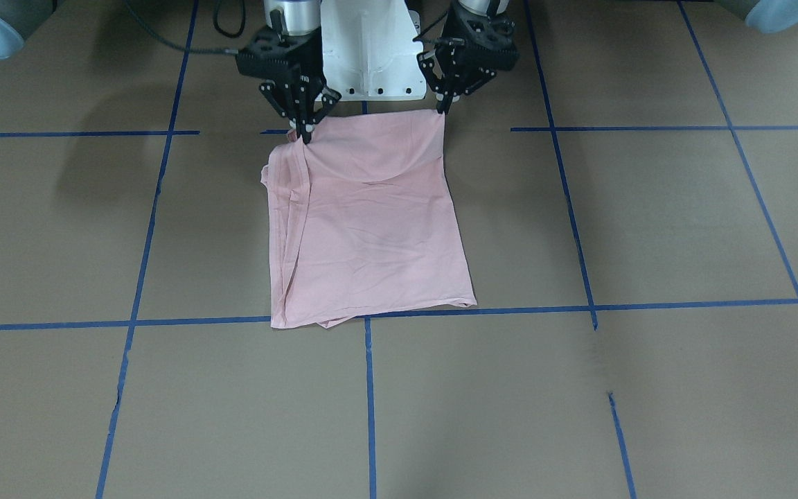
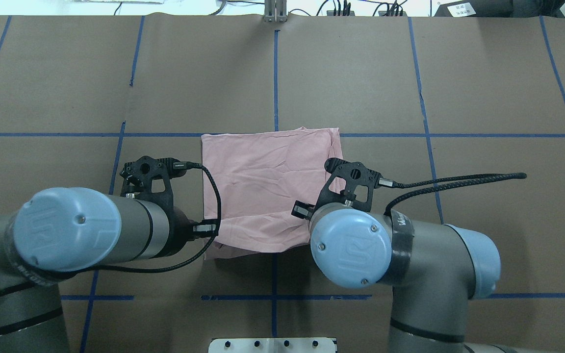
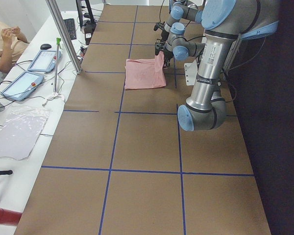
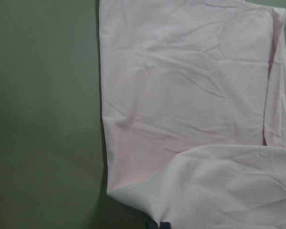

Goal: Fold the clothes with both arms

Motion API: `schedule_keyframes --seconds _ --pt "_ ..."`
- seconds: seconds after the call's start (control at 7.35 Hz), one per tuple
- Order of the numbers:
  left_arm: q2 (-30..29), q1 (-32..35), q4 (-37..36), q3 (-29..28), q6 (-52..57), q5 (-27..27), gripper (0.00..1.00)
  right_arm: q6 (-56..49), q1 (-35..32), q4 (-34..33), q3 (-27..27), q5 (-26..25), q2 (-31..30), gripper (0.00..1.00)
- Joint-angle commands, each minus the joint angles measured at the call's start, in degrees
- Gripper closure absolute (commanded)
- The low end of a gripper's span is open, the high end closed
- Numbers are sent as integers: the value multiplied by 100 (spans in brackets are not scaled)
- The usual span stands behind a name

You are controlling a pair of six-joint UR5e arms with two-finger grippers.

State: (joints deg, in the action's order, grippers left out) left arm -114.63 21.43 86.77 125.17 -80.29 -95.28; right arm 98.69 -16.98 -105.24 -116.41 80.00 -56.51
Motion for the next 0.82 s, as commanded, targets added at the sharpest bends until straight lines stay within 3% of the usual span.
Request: schedule_keyframes --seconds 0.0,0.14,0.27,0.41,0.54,0.68 --pt "-365 553 85 -675 432 -17 100 -366 -602 774 1097 295 348 100" --pt "-489 912 373 -1105 644 -17 100 -586 -848 837 1616 331 577 100" --pt "-751 1403 967 -2049 976 -35 100 -1119 -1216 1264 2326 662 814 100" --pt "-1172 1930 1904 -3598 1545 -217 1 -1994 -1611 2060 3473 944 1121 1" --pt "-1280 2414 2880 -4580 2317 -402 0 -2577 -1937 2660 4694 1086 1655 0" --pt "-1238 2680 2976 -4642 2864 -839 0 -2974 -2219 2771 4915 1523 1782 0"
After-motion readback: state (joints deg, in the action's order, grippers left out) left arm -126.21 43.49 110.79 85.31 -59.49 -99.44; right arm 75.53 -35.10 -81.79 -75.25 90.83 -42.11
